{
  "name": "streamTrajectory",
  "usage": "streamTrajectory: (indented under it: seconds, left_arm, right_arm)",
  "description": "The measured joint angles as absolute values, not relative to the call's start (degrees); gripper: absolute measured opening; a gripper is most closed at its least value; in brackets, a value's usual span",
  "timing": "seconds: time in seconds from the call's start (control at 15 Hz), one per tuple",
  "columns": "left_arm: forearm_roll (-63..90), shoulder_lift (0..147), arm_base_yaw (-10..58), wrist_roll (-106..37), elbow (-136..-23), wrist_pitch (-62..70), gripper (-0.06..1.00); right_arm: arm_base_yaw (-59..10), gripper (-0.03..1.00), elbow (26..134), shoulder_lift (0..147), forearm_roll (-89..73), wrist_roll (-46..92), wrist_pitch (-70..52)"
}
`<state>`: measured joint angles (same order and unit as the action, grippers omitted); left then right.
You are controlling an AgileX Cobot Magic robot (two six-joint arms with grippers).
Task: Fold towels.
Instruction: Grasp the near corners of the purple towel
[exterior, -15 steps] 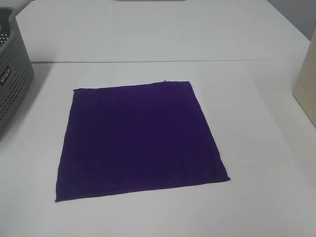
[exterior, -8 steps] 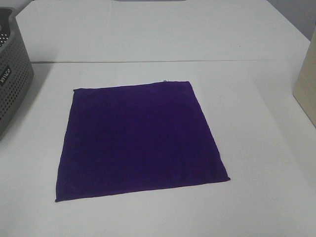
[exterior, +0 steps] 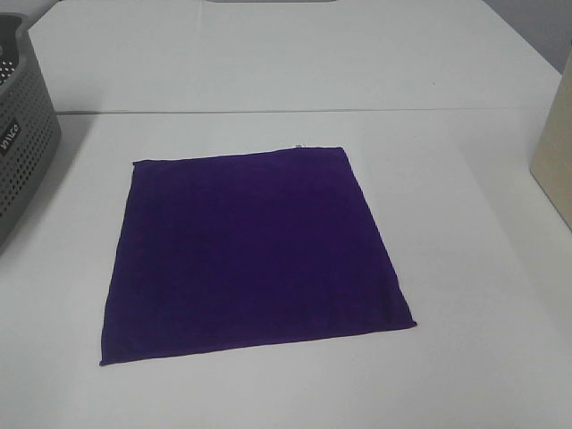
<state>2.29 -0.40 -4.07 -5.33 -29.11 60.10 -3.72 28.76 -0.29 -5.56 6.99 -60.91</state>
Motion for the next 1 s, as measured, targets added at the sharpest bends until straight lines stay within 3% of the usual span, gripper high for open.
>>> streamTrajectory:
  seconds: [0.27, 0.53, 0.8, 1.0]
  left_arm:
    - [2.5, 5.3, -4.1, -5.3, -29.6, 61.0, 0.90]
    - [3.3, 25.8, -4.1, -5.3, -35.5, 67.0, 0.90]
    - [5.7, 45.5, -4.1, -6.9, -41.2, 68.0, 0.90]
    - [10.7, 55.0, -4.1, -10.1, -41.2, 63.4, 0.90]
  right_arm:
    - [-3.7, 0.75, 28.8, -0.3, -5.6, 7.0, -60.9]
    - [-3.8, 0.75, 29.7, 1.9, -5.7, 3.7, -61.4]
    - [-3.8, 0.75, 40.7, 33.3, -6.1, 3.8, -67.7]
    - [-3.8, 0.75, 49.8, 59.0, -15.1, 13.2, -65.2]
